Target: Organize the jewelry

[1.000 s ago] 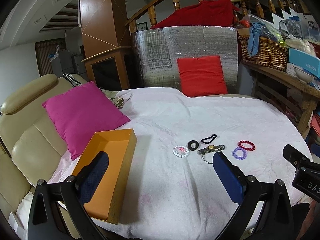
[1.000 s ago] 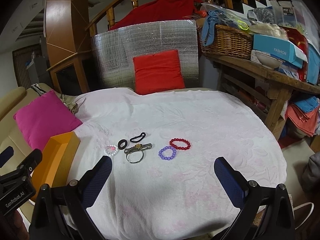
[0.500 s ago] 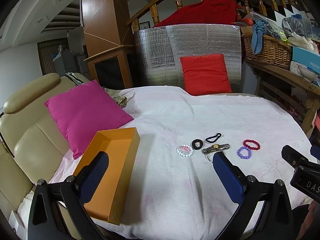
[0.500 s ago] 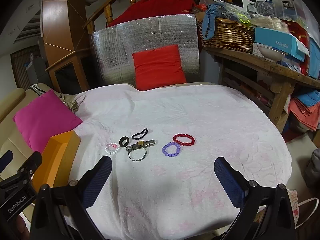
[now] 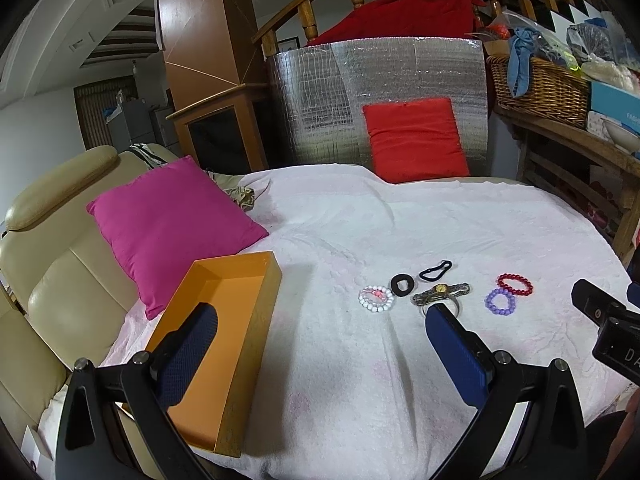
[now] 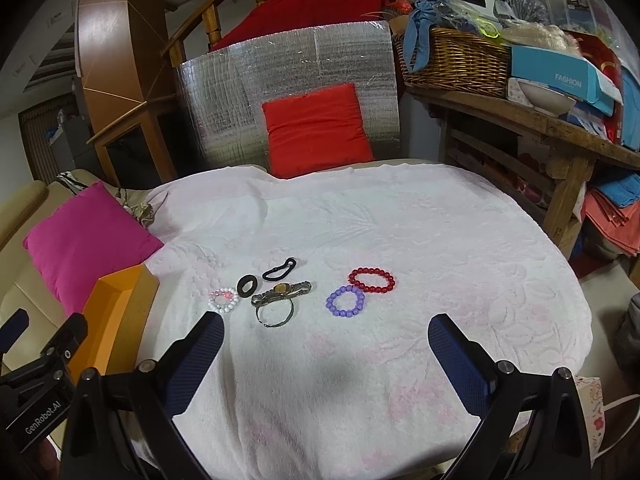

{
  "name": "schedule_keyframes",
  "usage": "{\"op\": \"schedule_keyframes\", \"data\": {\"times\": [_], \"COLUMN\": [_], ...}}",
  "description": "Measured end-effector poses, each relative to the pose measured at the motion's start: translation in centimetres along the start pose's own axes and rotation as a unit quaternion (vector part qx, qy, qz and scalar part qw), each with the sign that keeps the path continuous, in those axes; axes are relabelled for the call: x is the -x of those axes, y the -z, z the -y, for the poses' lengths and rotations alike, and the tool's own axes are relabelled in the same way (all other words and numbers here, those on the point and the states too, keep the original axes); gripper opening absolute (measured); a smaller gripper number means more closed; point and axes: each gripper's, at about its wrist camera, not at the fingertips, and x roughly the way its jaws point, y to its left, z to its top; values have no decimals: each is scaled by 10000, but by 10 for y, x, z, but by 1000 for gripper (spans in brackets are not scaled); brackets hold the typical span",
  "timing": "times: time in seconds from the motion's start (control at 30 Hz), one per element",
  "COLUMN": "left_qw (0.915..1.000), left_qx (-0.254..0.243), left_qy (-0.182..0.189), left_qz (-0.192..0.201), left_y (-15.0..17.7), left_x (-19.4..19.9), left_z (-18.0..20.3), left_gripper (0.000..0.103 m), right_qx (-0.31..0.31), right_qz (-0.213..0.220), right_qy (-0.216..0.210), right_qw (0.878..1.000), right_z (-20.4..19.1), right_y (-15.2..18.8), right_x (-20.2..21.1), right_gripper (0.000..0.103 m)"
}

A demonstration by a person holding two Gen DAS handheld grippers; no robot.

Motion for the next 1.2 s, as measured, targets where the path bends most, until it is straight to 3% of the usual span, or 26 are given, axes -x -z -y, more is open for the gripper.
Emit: {"op": "schedule_keyframes", "data": {"times": [0.37,0.53,0.63,0.8,0.93,1.2], "left_qw": [9978,9955,9960,9968,9970,9947], "left_qx": [-405,-260,-12,215,68,206], "left_qy": [508,855,767,528,336,191], "left_qz": [98,-319,-455,-562,-688,-992], "left_y": [18,27,29,28,29,31], "left_x": [-87,-142,-167,-193,-203,-225], "left_z": [6,0,-10,-20,-19,-34], "left_gripper": [103,103,103,103,103,103], "right_qx": [-123,-227,-144,100,365,711], "right_qz": [-173,-504,-718,-1050,-1499,-1961], "right_qy": [-653,-985,-1177,-1539,-1753,-1737], "right_qw": [9976,9936,9903,9824,9724,9625], "right_z": [47,61,55,28,-4,-45], "right_y": [2,2,1,3,10,19], "right_x": [-65,-104,-126,-164,-199,-252], "right_gripper": [103,103,95,94,94,94]}}
